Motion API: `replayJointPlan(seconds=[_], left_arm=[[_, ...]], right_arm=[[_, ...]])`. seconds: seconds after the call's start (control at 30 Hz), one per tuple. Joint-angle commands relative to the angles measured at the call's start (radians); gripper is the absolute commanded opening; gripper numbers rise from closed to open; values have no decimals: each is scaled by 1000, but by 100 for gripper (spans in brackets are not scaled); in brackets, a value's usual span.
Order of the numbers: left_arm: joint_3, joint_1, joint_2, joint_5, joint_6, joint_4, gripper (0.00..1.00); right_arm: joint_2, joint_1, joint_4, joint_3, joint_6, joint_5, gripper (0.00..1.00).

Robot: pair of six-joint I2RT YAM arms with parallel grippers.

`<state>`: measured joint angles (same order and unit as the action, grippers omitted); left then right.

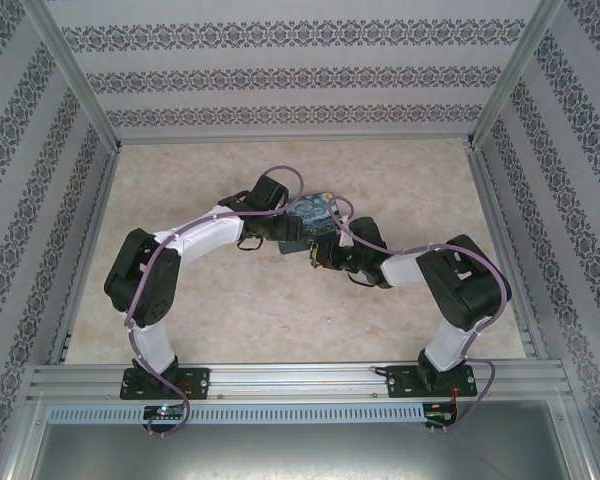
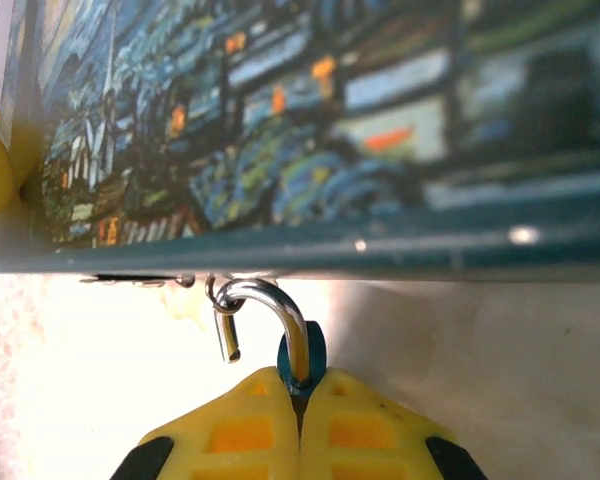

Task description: Unlock the padlock with the key

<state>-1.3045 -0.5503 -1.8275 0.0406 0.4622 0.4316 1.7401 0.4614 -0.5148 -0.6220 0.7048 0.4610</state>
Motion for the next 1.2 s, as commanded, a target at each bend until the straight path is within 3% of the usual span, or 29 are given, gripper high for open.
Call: replayJointPlan(seconds=[0.0,0.23,0.6,0.87,1.17], left_arm=[[-6,-21,-33,-88,-39,68,99],[39,-40,-39,-90,-8,42,99],[84,-45,-34,-74,20,18,99],[91,-45,-47,-73,17,20,98],[80,-45,-80,-66,-3,52,91]], right_arm=[[11,-6,-4,37,85,-5,0],[41,0,-131,96,269,-22,0],[197,57,-506,177,605,-115,0],[205,48,-527,190,616,-132,0],[181,-29,-490,181,580,-85,0]])
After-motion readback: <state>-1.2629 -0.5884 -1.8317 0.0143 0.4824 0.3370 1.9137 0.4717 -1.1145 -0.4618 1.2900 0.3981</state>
